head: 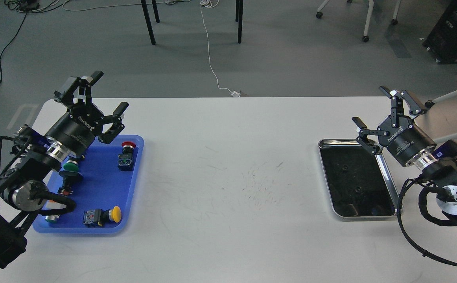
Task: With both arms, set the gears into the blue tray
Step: 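Move the right gripper down into the metal tray, then grasp a small black part in the metal tray with the right gripper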
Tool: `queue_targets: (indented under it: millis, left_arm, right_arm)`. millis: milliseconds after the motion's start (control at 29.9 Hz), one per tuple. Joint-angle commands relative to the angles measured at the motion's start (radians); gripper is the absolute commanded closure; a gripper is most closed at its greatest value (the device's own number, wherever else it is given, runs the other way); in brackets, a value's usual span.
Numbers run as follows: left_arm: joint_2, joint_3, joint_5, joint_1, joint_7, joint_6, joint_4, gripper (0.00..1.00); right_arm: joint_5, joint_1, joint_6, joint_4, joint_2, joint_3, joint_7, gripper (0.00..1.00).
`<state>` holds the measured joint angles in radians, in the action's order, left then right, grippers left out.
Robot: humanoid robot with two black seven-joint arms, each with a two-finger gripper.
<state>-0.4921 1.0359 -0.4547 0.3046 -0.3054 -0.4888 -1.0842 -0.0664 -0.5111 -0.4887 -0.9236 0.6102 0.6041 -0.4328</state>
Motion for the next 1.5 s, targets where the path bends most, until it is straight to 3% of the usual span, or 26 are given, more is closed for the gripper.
queue_targets:
  millis: [0,301,367,434,568,868,1102,1469]
  left_arm:
    - [0.001,0.006,0.002,-0.018,-0.007,0.000,0.000,0.02]
    - [-0.011,0.006,0.011,0.013,-0.043,0.000,0.023,0.02]
    - [-0.026,-0.011,0.004,0.039,-0.044,0.000,0.026,0.02]
    - [-0.031,-0.014,0.004,0.045,-0.044,0.000,0.026,0.02]
    - [-0.031,-0.016,0.001,0.048,-0.046,0.000,0.026,0.02]
    - [-0.031,-0.016,-0.005,0.047,-0.044,0.000,0.017,0.02]
    - [-0.042,-0.014,-0.009,0.044,-0.044,0.000,0.014,0.02]
    - [-0.042,-0.014,-0.012,0.033,-0.046,0.000,0.012,0.02]
  right_arm:
    - [0.000,0.002,0.000,0.002,-0.003,0.017,0.000,0.00]
    - [-0.038,-0.044,0.000,0.002,0.043,0.014,-0.004,0.00]
    - [-0.166,-0.081,0.000,-0.001,0.077,0.013,-0.012,0.00]
    - [-0.333,-0.124,0.000,-0.001,0.101,0.009,-0.056,0.00]
    - [-0.649,-0.219,0.000,-0.007,0.173,-0.041,-0.056,0.00]
    - [-1.246,-0.576,0.000,-0.113,0.256,-0.489,-0.056,0.00]
    - [-1.699,-0.733,0.000,-0.185,0.267,-0.799,-0.056,0.00]
    - [-1.774,-0.730,0.035,-0.136,0.146,-0.957,-0.056,0.06]
